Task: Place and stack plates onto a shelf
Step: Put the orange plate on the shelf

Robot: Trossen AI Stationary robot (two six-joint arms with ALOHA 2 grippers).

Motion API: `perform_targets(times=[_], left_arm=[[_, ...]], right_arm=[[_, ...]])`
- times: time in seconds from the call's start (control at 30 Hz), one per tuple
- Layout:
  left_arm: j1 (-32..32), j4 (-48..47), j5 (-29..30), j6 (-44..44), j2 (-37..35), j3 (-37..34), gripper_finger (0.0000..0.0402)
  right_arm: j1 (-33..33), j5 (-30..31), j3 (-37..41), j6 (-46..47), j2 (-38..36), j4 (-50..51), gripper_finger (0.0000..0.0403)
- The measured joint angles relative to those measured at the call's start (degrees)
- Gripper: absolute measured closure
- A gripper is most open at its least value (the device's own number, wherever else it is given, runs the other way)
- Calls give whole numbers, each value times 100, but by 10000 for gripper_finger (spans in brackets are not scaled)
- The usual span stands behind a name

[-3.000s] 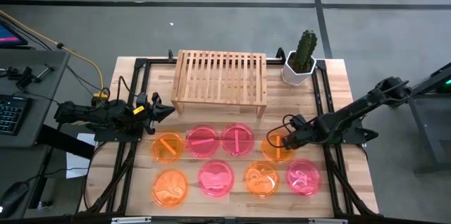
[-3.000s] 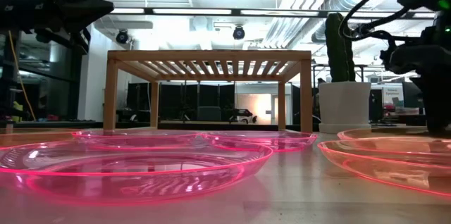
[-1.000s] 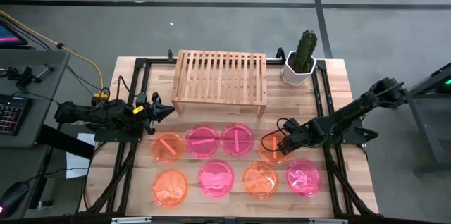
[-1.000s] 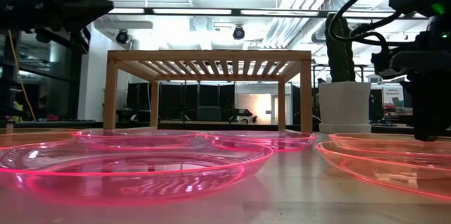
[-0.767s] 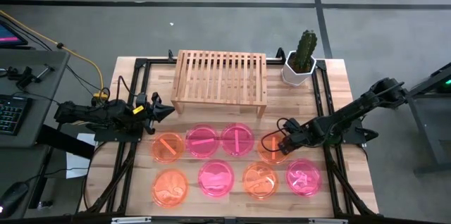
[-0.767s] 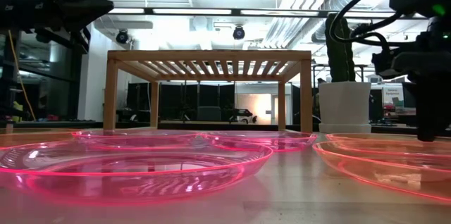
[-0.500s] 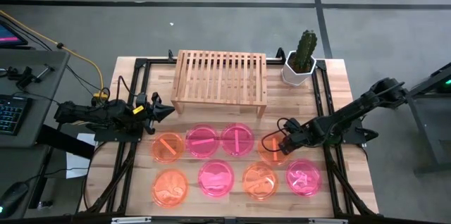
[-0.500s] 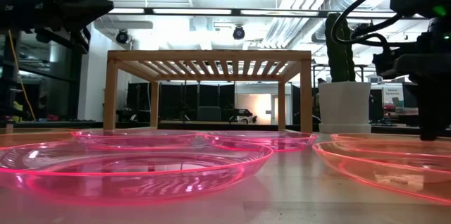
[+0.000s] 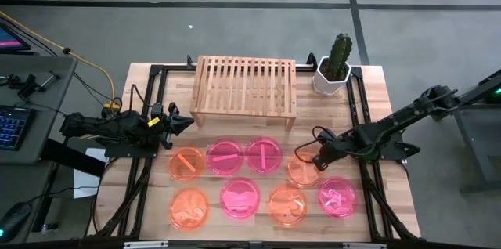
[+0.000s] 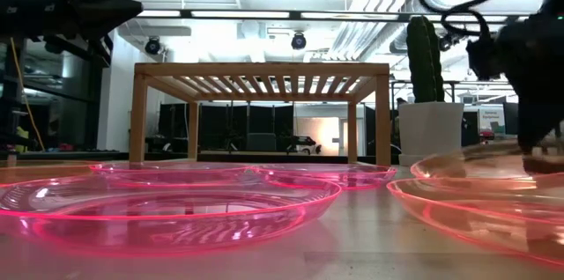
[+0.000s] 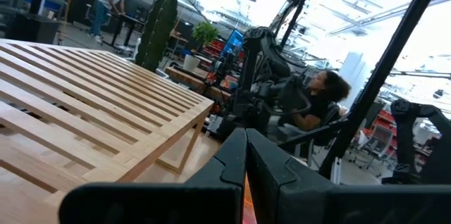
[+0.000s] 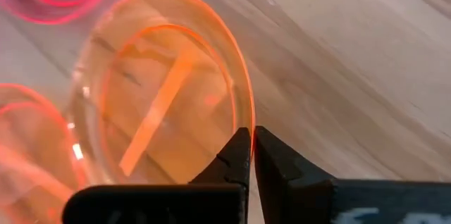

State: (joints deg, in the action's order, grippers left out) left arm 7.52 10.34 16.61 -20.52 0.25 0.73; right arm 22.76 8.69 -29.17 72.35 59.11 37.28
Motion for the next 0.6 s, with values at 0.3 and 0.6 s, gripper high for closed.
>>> perform_targets(times=[0.3, 0.6], left_arm=[[-2, 1, 37, 25, 2, 0, 401], [0, 6, 37, 22, 0, 0, 401]], right_arm=[[0, 0, 0, -510, -744, -670, 403], [-1, 77, 0, -878, -887, -1733, 403]])
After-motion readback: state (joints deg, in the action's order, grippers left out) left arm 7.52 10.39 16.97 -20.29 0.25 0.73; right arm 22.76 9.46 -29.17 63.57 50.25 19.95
